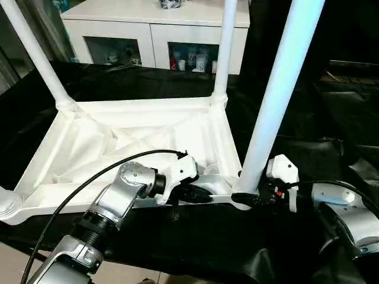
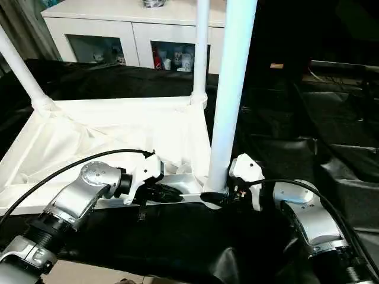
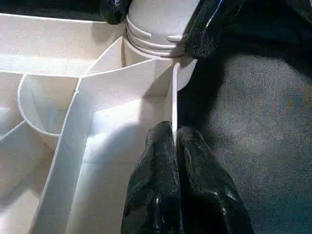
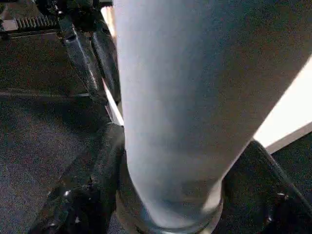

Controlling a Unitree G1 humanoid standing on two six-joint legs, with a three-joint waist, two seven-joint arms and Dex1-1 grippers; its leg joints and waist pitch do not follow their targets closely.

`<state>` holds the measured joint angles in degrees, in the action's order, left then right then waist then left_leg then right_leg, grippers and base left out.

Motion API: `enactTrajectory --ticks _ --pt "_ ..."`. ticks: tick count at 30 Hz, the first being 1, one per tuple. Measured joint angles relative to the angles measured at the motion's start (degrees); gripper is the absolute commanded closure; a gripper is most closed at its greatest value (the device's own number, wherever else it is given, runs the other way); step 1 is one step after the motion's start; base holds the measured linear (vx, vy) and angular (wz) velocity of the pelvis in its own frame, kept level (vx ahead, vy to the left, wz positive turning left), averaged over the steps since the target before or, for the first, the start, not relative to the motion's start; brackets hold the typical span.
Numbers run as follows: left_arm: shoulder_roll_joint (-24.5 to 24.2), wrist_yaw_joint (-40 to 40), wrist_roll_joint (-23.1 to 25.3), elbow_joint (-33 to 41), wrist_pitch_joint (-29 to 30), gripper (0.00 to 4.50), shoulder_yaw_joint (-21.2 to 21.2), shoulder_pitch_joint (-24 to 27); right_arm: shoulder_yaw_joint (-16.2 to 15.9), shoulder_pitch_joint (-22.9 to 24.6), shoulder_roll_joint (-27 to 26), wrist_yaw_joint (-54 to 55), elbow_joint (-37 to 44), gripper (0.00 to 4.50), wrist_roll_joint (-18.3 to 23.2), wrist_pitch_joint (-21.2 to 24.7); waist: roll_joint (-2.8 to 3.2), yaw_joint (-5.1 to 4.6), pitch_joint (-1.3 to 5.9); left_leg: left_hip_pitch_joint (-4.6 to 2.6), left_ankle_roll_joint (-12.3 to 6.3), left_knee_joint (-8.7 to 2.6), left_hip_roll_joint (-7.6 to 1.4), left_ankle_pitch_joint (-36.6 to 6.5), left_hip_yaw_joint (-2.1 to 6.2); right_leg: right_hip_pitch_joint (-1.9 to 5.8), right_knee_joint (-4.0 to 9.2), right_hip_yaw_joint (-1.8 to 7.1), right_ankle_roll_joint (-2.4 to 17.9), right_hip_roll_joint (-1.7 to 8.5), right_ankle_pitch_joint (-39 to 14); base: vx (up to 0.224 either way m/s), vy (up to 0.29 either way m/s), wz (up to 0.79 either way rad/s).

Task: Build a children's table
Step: Rotate leg to tighten

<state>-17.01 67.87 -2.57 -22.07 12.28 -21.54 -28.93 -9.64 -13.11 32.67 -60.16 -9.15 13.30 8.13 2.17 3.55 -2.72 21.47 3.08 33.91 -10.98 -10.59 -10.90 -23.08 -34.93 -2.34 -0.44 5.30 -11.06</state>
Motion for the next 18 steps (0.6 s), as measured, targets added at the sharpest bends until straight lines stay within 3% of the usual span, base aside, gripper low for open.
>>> enactTrajectory --ticks 8,14,18 --pt "-0.02 -1.26 0.04 -0.35 0.15 4.5 0.34 0.0 0.5 -0.01 -1.91 2.43 -0.6 1.95 -0.56 0.17 -0.05 -0.14 -0.01 -0.02 -0.01 0.02 -0.01 0.01 0.0 0.0 -0.03 -0.01 0.0 -0.01 0.0 0.0 0.0 0.0" --pt "5.2 -12.37 2.86 -7.94 -0.43 4.5 2.25 -4.1 5.12 -1.44 -13.85 23.36 -5.76 1.99 -3.77 0.73 -0.16 -1.42 0.07 -0.14 0.01 0.12 0.01 0.01 -0.03 0.06 -0.04 0.07 0.04 -0.01 0.04 0.0 0.0 0.0" --pt "8.35 -17.87 4.5 -12.6 -1.59 4.5 2.36 -6.85 6.72 -2.42 -19.5 34.8 -6.96 2.0 -5.57 1.7 -0.21 -1.46 0.13 -0.2 0.02 0.12 0.03 0.01 -0.01 0.14 -0.03 0.08 0.03 -0.01 0.04 0.0 0.0 0.0"
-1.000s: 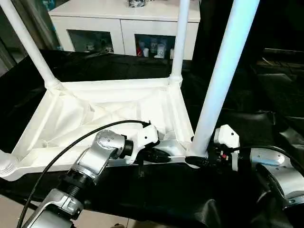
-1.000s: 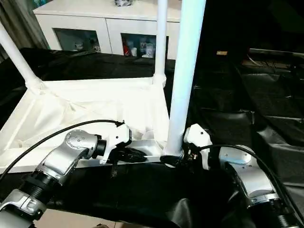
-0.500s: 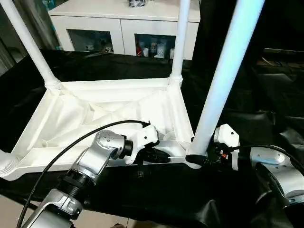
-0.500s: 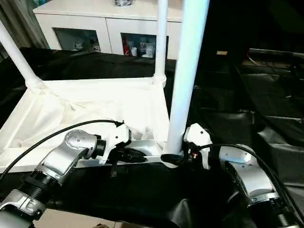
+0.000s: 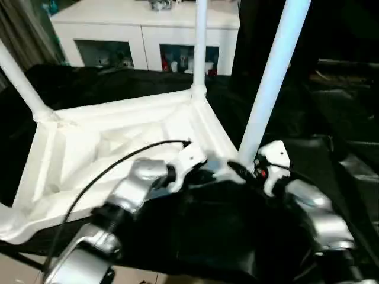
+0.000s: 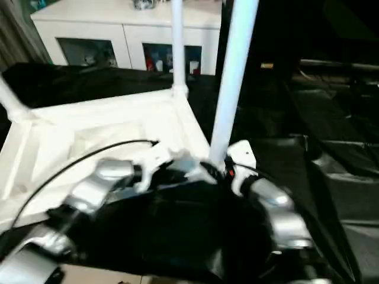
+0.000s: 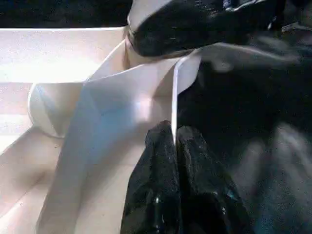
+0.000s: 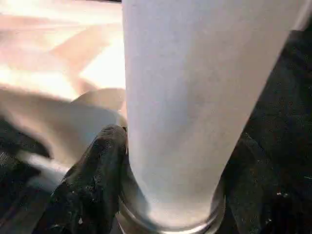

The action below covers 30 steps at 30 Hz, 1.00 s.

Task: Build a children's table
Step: Rotate leg to tighten

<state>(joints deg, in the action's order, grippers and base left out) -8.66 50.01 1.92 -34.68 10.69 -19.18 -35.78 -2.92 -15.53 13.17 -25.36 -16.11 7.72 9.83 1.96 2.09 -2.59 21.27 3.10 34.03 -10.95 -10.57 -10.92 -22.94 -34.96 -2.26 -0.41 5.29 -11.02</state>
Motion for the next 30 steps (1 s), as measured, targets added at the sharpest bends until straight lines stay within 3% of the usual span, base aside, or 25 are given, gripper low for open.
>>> enactTrajectory --ticks 4,9,14,15,16,19,22,24,26,28,30 --pt "4.24 -8.34 2.0 -7.71 -1.76 4.5 0.02 -4.29 0.95 -4.2 -5.86 15.38 -5.44 2.01 -5.13 -0.74 0.0 0.06 0.09 -0.05 0.01 0.02 0.08 0.0 0.0 0.11 0.05 0.06 -0.01 0.03 0.0 0.0 0.0 0.0" --pt "6.37 -12.42 3.21 -12.52 -4.0 4.5 0.07 -6.6 0.47 -6.83 -7.81 22.51 -9.26 2.08 -8.48 -1.6 -0.16 -0.02 0.23 -0.05 0.01 -0.01 0.09 -0.01 0.0 0.16 0.11 0.05 -0.01 0.04 0.0 0.0 0.0 0.0" --pt "6.86 -13.03 3.53 -13.84 -4.93 4.5 0.14 -7.09 0.92 -7.17 -8.38 23.71 -9.76 2.08 -8.58 -1.9 -0.18 0.11 0.24 -0.08 0.01 -0.01 0.09 -0.01 0.01 0.21 0.12 0.05 -0.02 0.04 0.0 0.0 0.0 0.0" --pt "6.86 -13.03 3.53 -13.86 -4.96 4.5 0.14 -7.09 1.16 -7.14 -8.49 23.54 -9.76 2.08 -8.45 -2.0 -0.18 0.11 0.24 -0.08 0.01 -0.01 0.09 -0.01 0.01 0.21 0.12 0.05 -0.02 0.04 0.0 0.0 0.0 0.0" --pt "6.86 -13.01 3.53 -14.02 -5.28 4.5 0.14 -7.11 1.96 -6.9 -8.76 22.85 -9.77 1.42 -7.58 -2.78 -0.18 0.11 0.24 -0.08 0.01 -0.02 0.09 -0.01 0.01 0.22 0.13 0.05 -0.03 0.04 0.0 0.0 0.0 0.0" --pt "6.57 -12.65 3.52 -14.4 -6.07 4.5 0.22 -7.22 3.35 -4.8 -9.17 20.17 -8.3 1.44 -5.06 -4.39 -0.16 0.07 0.24 -0.07 0.01 -0.08 0.08 -0.01 0.01 0.19 0.17 0.04 -0.03 0.04 0.0 0.0 0.0 0.0" --pt "6.14 -12.52 3.39 -14.46 -6.47 4.5 0.97 -7.29 3.57 -2.27 -9.09 17.95 -7.55 1.01 -3.65 -5.1 -0.02 -0.28 0.16 0.02 0.01 -0.14 0.07 -0.01 0.0 0.02 0.18 0.03 -0.12 0.03 0.08 0.0 0.0 0.0" --pt "6.19 -12.18 3.38 -14.66 -7.03 4.5 1.07 -7.31 3.48 -1.72 -8.36 16.2 -5.93 1.0 -2.68 -4.34 0.0 -0.18 0.14 0.04 0.01 -0.18 0.06 0.0 0.0 -0.01 0.18 0.0 -0.17 0.02 0.1 0.0 0.0 0.0" --pt "6.52 -10.95 2.22 -14.66 -7.66 4.5 2.21 -7.14 2.88 1.46 -4.89 10.71 -0.04 1.0 -0.27 -2.25 0.03 0.17 0.05 0.13 0.01 -0.22 0.05 -0.01 0.0 -0.07 0.22 0.01 -0.24 0.02 0.06 0.0 0.0 0.0" --pt "6.54 -9.99 0.78 -14.21 -7.93 4.06 3.57 -6.67 2.27 3.69 -1.33 5.14 4.81 1.0 1.93 -0.02 0.03 0.14 0.0 0.27 0.0 -0.28 0.04 -0.01 -0.01 -0.19 0.29 -0.01 -0.25 0.01 0.06 0.0 0.0 0.0" --pt "6.58 -8.37 -1.98 -11.64 -8.3 3.95 4.97 -5.12 0.25 7.05 3.59 -1.55 10.25 1.0 3.9 1.51 0.06 0.65 -0.05 0.42 -0.04 -0.41 0.0 -0.01 0.0 -0.23 0.49 -0.12 -0.25 0.01 0.06 0.0 0.0 0.0"
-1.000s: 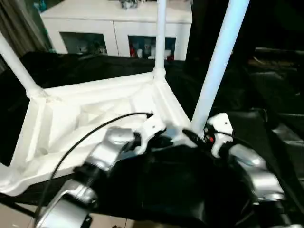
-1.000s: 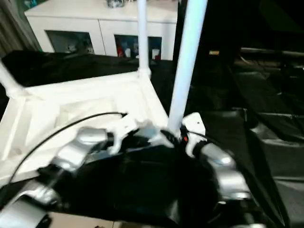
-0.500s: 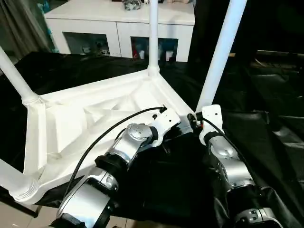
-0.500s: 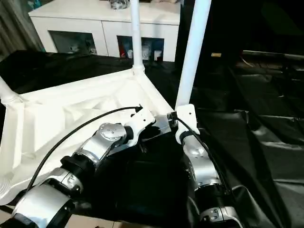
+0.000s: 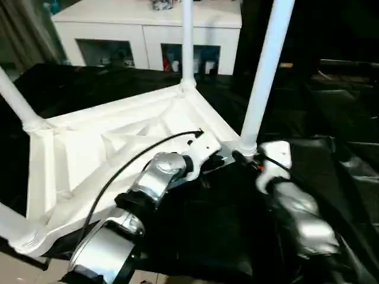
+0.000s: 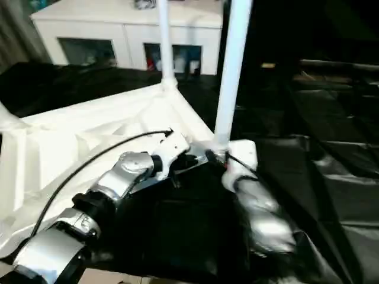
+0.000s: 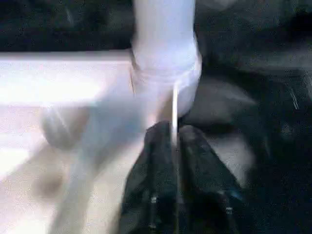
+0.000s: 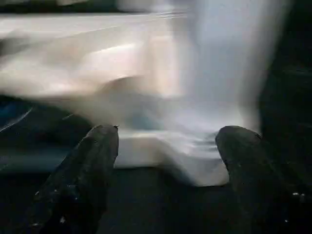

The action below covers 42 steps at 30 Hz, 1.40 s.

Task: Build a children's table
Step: Rotate leg to tighten, then rotate table base

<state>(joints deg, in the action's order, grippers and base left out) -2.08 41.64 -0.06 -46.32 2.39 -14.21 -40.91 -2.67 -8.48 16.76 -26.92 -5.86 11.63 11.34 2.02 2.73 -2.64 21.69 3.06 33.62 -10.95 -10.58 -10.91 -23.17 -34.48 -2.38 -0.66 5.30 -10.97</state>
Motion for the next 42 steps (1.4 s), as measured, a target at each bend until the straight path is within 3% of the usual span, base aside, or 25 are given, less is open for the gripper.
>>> enactTrajectory --ticks 3,7,11,14,18,23,25,31,36,37,42 --pt "-0.89 3.85 -3.68 6.88 1.12 3.66 1.08 0.85 -1.51 4.54 6.96 -9.96 5.24 1.0 2.27 2.23 -0.02 0.72 0.0 0.33 -0.39 0.08 -0.06 0.07 0.06 -0.09 0.19 -0.15 0.01 -0.02 0.01 0.0 0.0 0.0" --pt "-2.98 7.14 -6.51 14.85 5.06 3.21 2.09 2.08 -3.04 6.15 9.19 -16.68 9.44 1.0 5.13 3.99 0.08 0.47 -0.01 0.32 -0.43 0.15 -0.06 0.05 0.03 -0.09 0.19 -0.13 0.04 -0.01 0.03 0.0 0.0 0.0" --pt "-7.88 13.22 -9.05 23.96 12.29 3.01 1.59 5.74 -3.49 4.6 7.56 -16.59 11.62 1.0 6.74 4.92 0.12 0.02 -0.02 0.19 -0.15 0.15 -0.09 -0.06 0.01 -0.08 0.03 -0.1 0.08 -0.02 0.06 0.0 0.0 0.0" --pt "-14.7 17.83 -9.37 31.14 17.66 2.74 -0.16 9.22 -3.41 0.81 3.49 -12.55 11.25 1.0 6.58 5.06 0.17 -0.54 -0.02 0.03 -0.04 0.13 -0.1 -0.03 0.02 -0.07 -0.1 -0.11 0.09 -0.03 0.08 0.0 0.0 0.0" --pt "-20.48 20.7 -10.29 36.54 24.0 2.34 -0.88 12.6 -4.14 -1.51 1.36 -10.99 10.57 1.0 6.23 5.84 0.13 -0.08 -0.05 0.07 0.01 0.14 -0.08 -0.01 0.01 -0.04 -0.08 -0.06 0.08 -0.03 0.07 0.0 0.0 0.0" --pt "-22.18 19.41 -9.4 40.81 27.08 2.06 -0.88 15.12 -6.23 -6.27 -2.04 -8.75 4.31 1.0 3.45 5.28 0.11 -0.03 -0.06 0.16 0.0 0.2 -0.03 -0.01 -0.06 -0.05 -0.01 0.08 0.12 -0.01 0.1 0.0 0.0 0.0" --pt "-20.3 16.69 -7.65 41.93 27.81 1.84 -2.39 16.84 -6.07 -11.83 -4.42 -2.33 -3.2 1.0 -0.25 3.59 0.15 -0.38 -0.06 0.22 0.0 0.28 -0.04 0.03 -0.07 -0.09 -0.1 0.06 0.14 0.0 0.13 0.0 0.0 0.0" --pt "-19.92 14.2 -7.46 46.79 32.36 1.31 -5.99 20.77 -0.35 -21.34 -7.87 10.56 -17.19 1.0 -1.17 1.64 0.15 -0.25 -0.07 0.19 0.06 0.31 -0.06 0.07 -0.07 -0.11 -0.26 0.06 0.13 -0.01 0.12 0.0 0.0 0.0" --pt "-20.57 12.5 -5.45 48.61 32.89 1.09 -7.57 22.52 2.55 -24.72 -7.51 16.21 -22.73 1.0 -1.35 0.55 0.11 0.36 -0.07 0.21 0.05 0.41 -0.04 0.07 -0.08 -0.1 -0.3 0.1 0.13 0.0 0.12 0.0 0.0 0.0" --pt "-20.72 11.75 -4.29 48.35 32.74 0.89 -8.02 22.8 3.07 -25.31 -7.38 17.08 -24.2 1.0 -1.61 -0.18 0.1 0.43 -0.07 0.21 0.05 0.44 -0.04 0.07 -0.08 -0.1 -0.32 0.09 0.13 0.0 0.12 0.0 0.0 0.0" --pt "-20.41 7.23 -0.06 47.39 29.07 0.5 -10.04 22.66 3.46 -27.26 -7.14 19.17 -28.8 1.0 -3.12 -2.6 0.08 0.52 -0.08 0.2 0.07 0.6 -0.07 0.14 -0.07 -0.11 -0.53 0.1 0.11 0.0 0.12 0.0 0.0 0.0"
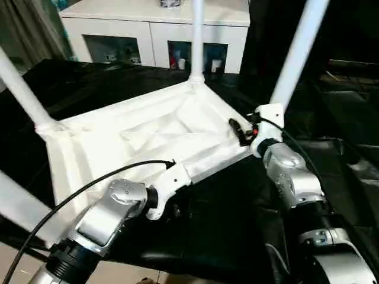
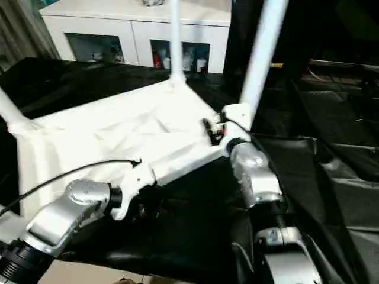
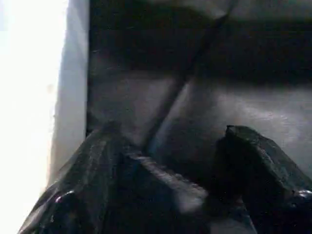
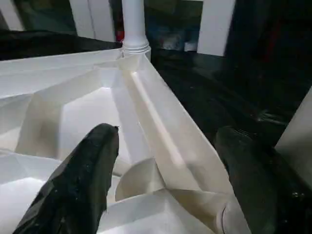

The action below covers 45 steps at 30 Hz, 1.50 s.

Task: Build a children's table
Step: Rotate table base

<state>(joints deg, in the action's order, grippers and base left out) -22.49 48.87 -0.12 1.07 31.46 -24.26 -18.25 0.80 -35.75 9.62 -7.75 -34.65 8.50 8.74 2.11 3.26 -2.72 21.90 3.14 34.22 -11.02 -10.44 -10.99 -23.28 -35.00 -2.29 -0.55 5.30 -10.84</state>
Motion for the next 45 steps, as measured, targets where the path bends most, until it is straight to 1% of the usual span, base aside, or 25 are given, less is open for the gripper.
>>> enactTrajectory --ticks 3,4,7,13,19,22,24,30,33,36,39,42,45 --pt "-0.75 -2.83 2.86 -1.7 -3.98 0.33 -1.2 -0.48 0.03 -0.5 0.31 1.09 -1.65 1.0 -0.41 -1.06 0.0 0.06 0.0 0.03 0.02 0.0 -0.01 0.08 0.02 0.01 -0.03 0.01 -0.03 0.0 0.02 0.0 0.0 0.0" --pt "-1.31 -3.77 4.35 -2.44 -6.24 0.23 -1.68 -0.65 0.08 -0.52 0.57 1.36 -2.08 1.0 -0.48 -1.54 0.0 0.1 0.0 0.07 0.0 0.01 0.0 0.1 0.04 0.02 -0.03 0.02 -0.04 0.0 0.02 0.0 0.0 0.0" --pt "-2.83 -5.44 7.39 -3.64 -10.87 0.23 -2.24 -0.84 1.04 -0.52 1.14 2.02 -2.64 1.0 -0.83 -2.06 0.01 0.18 0.0 0.16 0.01 0.06 0.0 0.16 0.04 0.04 -0.01 0.06 -0.04 0.0 0.02 0.0 0.0 0.0" --pt "-4.85 -7.01 10.38 -3.68 -15.4 0.23 -3.11 -0.88 2.39 -0.54 2.93 3.44 -4.26 1.0 -1.56 -3.4 0.01 0.06 0.0 0.17 0.01 0.06 0.0 0.15 0.03 0.04 -0.02 0.04 -0.04 0.02 0.02 0.0 0.0 0.0" --pt "-6.74 -7.85 11.31 -3.33 -19.29 0.23 -3.19 0.44 2.71 -0.54 4.52 3.76 -5.41 1.0 -1.7 -4.14 0.01 0.03 0.01 0.16 0.01 0.07 -0.03 0.16 0.04 0.03 -0.04 0.02 -0.04 -0.01 0.02 0.0 0.0 0.0" --pt "-8.75 -7.8 11.48 -2.13 -20.9 0.23 -2.94 1.83 3.27 -0.54 5.64 3.86 -6.18 1.0 -2.03 -4.44 0.02 0.25 0.01 0.17 0.01 0.07 -0.01 0.16 0.03 0.04 -0.03 0.03 -0.04 0.01 0.02 0.0 0.0 0.0" --pt "-9.21 -7.69 11.52 -1.79 -21.76 0.23 -2.61 2.55 3.37 -0.54 6.61 4.16 -6.76 1.0 -2.3 -4.49 0.02 0.4 0.01 0.17 0.01 0.08 0.0 0.16 0.02 0.05 -0.02 0.03 -0.04 0.02 0.02 0.0 0.0 0.0" --pt "-10.99 -7.53 11.56 -0.9 -24.26 0.23 -2.3 4.47 5.55 -0.57 9.9 6.21 -9.21 1.0 -2.58 -4.85 0.05 0.46 0.03 0.16 0.01 0.1 0.0 0.16 0.01 0.09 -0.03 0.04 -0.05 0.03 0.01 0.0 0.0 0.0" --pt "-11.45 -7.55 11.54 -0.93 -25.32 0.23 -1.9 5.03 6.52 -0.6 11.73 7.23 -10.61 1.0 -2.59 -5.04 0.05 0.22 0.03 0.14 0.01 0.1 -0.01 0.16 0.0 0.09 -0.04 0.03 -0.05 0.01 0.01 0.0 0.0 0.0" --pt "-13.12 -6.95 10.91 -0.86 -26.35 0.23 -0.62 6.25 7.75 -0.59 12.79 8.12 -11.16 1.0 -2.6 -5.03 0.14 -0.27 0.08 0.12 0.01 0.08 -0.03 0.15 -0.01 0.06 -0.08 0.02 -0.08 -0.02 0.0 0.0 0.0 0.0" --pt "-13.26 -4.92 7.0 -1.56 -26.84 0.23 2.14 7.77 8.35 -0.6 13.42 8.47 -11.52 1.0 -2.59 -5.14 0.16 -0.67 0.1 0.1 0.01 0.09 -0.04 0.15 -0.08 0.03 -0.15 0.03 -0.1 -0.03 -0.02 0.0 0.0 0.0" --pt "-12.32 0.38 -3.11 -1.15 -25.55 0.23 6.81 11.6 8.41 -0.54 13.2 6.41 -11.41 1.0 -2.39 -5.94 0.12 -1.33 0.07 0.13 0.01 0.1 -0.04 0.15 -0.11 -0.05 -0.17 0.07 -0.1 -0.02 -0.01 0.0 0.0 0.0" --pt "-12.34 6.15 -13.17 3.33 -21.8 0.23 10.25 14.02 7.8 -0.46 12.05 3.55 -10.18 1.0 -2.26 -7.33 0.1 -1.46 0.06 0.12 0.0 0.11 -0.06 0.15 -0.13 -0.08 -0.23 0.08 -0.09 -0.03 -0.01 0.0 0.0 0.0"
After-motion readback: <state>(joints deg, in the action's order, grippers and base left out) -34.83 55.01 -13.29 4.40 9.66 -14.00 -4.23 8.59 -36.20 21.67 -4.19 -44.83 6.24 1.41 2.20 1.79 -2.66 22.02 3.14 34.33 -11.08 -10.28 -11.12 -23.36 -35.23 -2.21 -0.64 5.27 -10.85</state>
